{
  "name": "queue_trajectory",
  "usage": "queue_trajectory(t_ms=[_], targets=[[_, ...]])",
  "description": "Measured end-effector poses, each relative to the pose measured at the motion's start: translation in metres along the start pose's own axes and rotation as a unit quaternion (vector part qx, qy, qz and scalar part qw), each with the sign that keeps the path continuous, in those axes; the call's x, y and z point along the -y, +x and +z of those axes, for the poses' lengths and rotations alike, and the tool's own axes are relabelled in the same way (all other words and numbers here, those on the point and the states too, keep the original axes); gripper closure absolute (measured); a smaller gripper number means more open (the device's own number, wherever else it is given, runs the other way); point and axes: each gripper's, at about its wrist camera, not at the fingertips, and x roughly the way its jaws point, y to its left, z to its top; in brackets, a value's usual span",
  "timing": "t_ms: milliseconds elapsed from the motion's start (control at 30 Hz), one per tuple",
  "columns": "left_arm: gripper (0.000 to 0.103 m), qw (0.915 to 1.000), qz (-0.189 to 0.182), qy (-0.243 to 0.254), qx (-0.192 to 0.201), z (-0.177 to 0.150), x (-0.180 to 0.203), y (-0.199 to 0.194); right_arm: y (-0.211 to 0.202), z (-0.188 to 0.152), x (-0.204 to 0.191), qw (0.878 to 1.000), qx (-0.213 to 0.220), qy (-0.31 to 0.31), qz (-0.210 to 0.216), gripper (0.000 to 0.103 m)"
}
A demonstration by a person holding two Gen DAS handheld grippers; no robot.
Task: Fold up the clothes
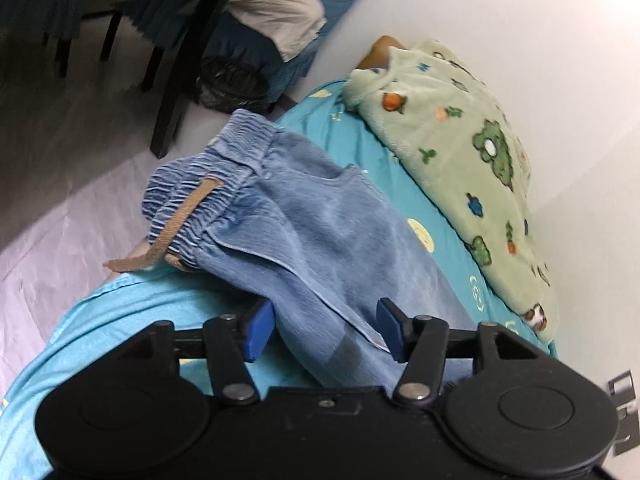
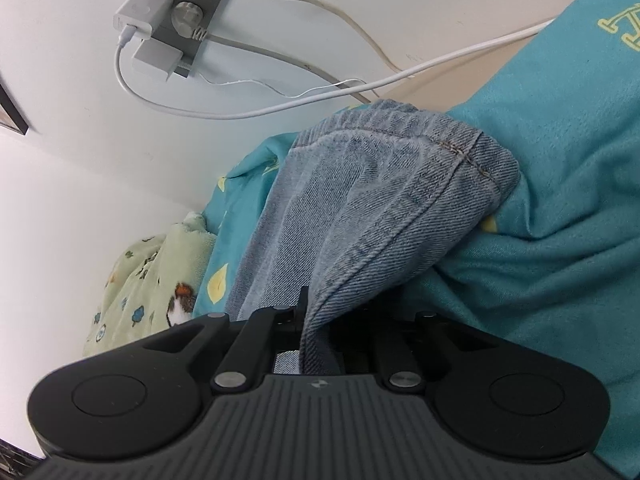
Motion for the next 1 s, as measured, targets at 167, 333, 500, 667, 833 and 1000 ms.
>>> queue_trajectory(t_ms=[167, 333, 500, 667, 833, 1000], targets=[[0.047, 0.999, -0.041, 0.017, -0.004, -0.015, 0.018, -0.005, -0.002, 0.001, -0.016, 0.999, 0.025, -0.029, 0.007, 0.095], [0.046, 0.9966, -0.038, 0.072, -0.013, -0.029, 0.05, 0.023, 0.003, 0.004, -0.027, 0.999, 0.04, -0.033, 0.016, 0.095], [0.046, 0.991, -0.034, 0.127, -0.023, -0.042, 0.082, 0.051, 0.006, 0.003, -0.024, 0.998, 0.037, -0.041, 0.001, 0.095], [0.046, 0.9824, -0.031, 0.182, -0.032, -0.055, 0.114, 0.079, 0.007, 0.002, -0.028, 0.997, 0.038, -0.064, -0.008, 0.095], [0.045, 0.9734, -0.013, 0.225, -0.043, -0.069, 0.121, 0.108, 0.006, -0.002, -0.038, 0.993, 0.047, -0.103, -0.02, 0.095], [0.042, 0.9655, -0.008, 0.255, -0.051, -0.072, 0.118, 0.12, -0.011, -0.01, -0.074, 0.982, 0.079, -0.173, -0.002, 0.095]])
